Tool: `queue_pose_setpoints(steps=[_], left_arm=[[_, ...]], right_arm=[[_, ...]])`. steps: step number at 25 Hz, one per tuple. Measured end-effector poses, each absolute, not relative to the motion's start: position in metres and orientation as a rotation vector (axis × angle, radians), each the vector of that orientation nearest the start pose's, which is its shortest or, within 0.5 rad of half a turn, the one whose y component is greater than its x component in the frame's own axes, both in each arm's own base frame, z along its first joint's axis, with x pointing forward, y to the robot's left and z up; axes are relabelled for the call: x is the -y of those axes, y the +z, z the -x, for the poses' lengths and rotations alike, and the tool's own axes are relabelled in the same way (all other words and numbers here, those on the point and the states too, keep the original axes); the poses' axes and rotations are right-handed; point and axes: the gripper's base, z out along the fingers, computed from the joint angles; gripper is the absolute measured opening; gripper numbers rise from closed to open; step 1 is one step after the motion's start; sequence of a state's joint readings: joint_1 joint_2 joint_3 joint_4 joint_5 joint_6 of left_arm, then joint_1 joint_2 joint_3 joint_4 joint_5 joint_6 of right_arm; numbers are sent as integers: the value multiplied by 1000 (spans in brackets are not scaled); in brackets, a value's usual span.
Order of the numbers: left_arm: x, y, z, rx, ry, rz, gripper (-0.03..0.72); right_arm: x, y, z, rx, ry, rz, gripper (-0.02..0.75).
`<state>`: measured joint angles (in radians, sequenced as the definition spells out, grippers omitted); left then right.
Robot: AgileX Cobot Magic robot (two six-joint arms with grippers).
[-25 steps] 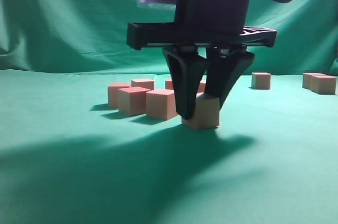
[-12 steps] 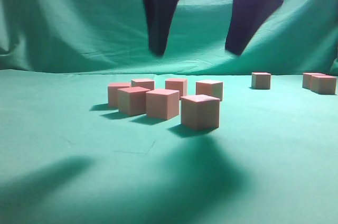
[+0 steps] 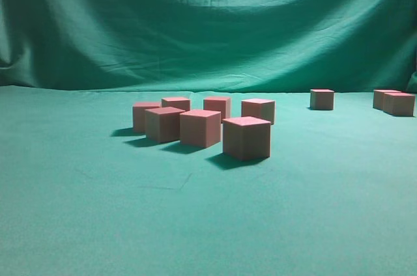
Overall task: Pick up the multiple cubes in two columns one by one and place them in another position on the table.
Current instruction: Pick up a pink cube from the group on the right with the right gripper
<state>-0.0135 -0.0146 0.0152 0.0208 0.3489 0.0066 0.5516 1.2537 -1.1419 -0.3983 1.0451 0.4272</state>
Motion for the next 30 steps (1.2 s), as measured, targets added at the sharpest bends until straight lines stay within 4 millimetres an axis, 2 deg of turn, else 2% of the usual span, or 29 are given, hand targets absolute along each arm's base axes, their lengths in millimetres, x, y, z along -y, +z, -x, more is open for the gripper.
queue_pose_setpoints(steps=[3,4,6,9,12,17,20,23,24,25,30], left_arm=[[0,177,-53,-1833,15,-31,0],[0,177,-53,-1833,15,-31,0],[0,177,-53,-1833,15,-31,0],[0,177,-53,-1833,15,-31,0],[0,177,-53,-1833,15,-31,0],[0,177,-53,-1833,15,-31,0],[0,177,-53,-1833,15,-31,0],[0,177,-53,-1833,15,-31,0],[0,177,-53,-1833,15,-31,0],[0,177,-53,-1833,15,-31,0],[0,177,-53,-1833,15,-31,0]], right_arm=[[-74,346,-232,-2523,-195,145,644],[-66,346,-236,-2523,-206,104,604],[-56,343,-244,-2519,-212,45,603],[-47,329,-260,-2580,-196,-43,603],[-45,317,-284,-2661,-166,-71,603],[-36,303,-336,-2748,-157,-117,603],[-23,288,-368,-2807,-134,-179,603],[-11,266,-397,-2860,-35,-214,603],[-7,257,-407,-2875,-9,-202,603],[-5,247,-416,-2888,18,-189,553],[-4,212,-448,-2893,30,-112,552]])
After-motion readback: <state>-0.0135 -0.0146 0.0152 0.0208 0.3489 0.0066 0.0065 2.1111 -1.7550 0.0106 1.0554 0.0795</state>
